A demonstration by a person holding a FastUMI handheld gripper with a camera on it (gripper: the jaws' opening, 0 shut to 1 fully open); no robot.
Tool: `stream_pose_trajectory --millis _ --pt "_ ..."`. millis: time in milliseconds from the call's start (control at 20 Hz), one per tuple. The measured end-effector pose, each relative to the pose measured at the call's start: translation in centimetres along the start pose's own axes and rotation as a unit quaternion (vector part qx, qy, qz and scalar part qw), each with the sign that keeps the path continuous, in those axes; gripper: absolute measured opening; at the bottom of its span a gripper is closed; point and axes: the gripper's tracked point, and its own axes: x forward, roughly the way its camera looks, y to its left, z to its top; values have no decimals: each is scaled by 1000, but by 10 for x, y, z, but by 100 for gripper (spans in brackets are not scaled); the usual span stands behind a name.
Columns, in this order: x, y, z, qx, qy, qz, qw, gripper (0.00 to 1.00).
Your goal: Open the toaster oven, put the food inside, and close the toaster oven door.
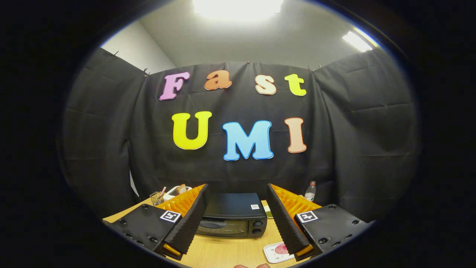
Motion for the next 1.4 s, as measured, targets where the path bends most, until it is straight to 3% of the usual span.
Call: stream_pose_trajectory --millis 850,1400 --pt "33 3 -19 -5 28 -5 1000 97" --pt "93 45 -75 -25 82 15 996 97"
